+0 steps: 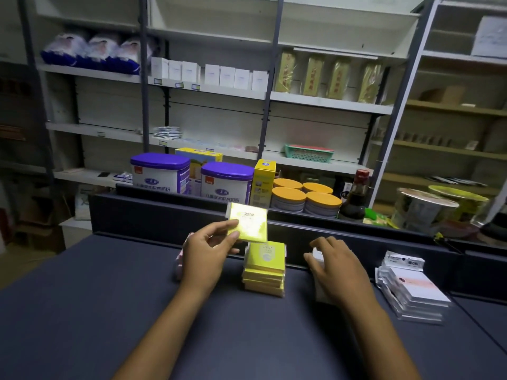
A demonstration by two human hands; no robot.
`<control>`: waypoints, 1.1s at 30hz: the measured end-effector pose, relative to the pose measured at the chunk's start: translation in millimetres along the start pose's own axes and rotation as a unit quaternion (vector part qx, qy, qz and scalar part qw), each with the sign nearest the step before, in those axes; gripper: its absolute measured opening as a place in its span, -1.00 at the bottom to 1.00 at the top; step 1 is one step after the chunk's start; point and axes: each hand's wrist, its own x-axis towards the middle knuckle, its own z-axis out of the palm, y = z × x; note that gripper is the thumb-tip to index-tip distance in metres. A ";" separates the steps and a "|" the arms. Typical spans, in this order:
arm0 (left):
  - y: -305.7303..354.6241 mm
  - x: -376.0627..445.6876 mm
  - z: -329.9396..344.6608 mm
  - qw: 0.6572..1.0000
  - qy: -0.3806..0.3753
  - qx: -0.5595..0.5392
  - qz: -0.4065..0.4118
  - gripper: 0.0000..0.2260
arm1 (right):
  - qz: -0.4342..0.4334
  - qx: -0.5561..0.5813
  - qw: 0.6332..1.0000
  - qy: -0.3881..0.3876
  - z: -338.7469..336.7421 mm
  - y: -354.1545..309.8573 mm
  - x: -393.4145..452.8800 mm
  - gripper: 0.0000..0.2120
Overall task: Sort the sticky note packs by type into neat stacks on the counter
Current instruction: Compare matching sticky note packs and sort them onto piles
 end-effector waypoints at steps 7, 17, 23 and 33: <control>-8.8 -1.0 26.3 0.991 -0.059 0.118 -0.011 -0.80 | -0.005 -0.035 0.999 -0.015 1.1 11.2 0.4 -0.65; -13.7 -10.2 24.8 0.940 -0.098 0.322 0.064 -0.82 | -0.016 0.020 1.000 -0.010 3.9 8.9 3.7 -0.69; -15.6 -18.2 23.1 0.872 -0.116 0.461 0.114 -0.84 | -0.010 0.033 0.999 -0.013 6.0 8.7 1.5 -0.69; -9.1 -23.4 25.3 0.842 -0.108 0.501 0.168 -0.78 | -0.005 0.048 0.999 0.002 -3.5 11.1 -15.8 -0.77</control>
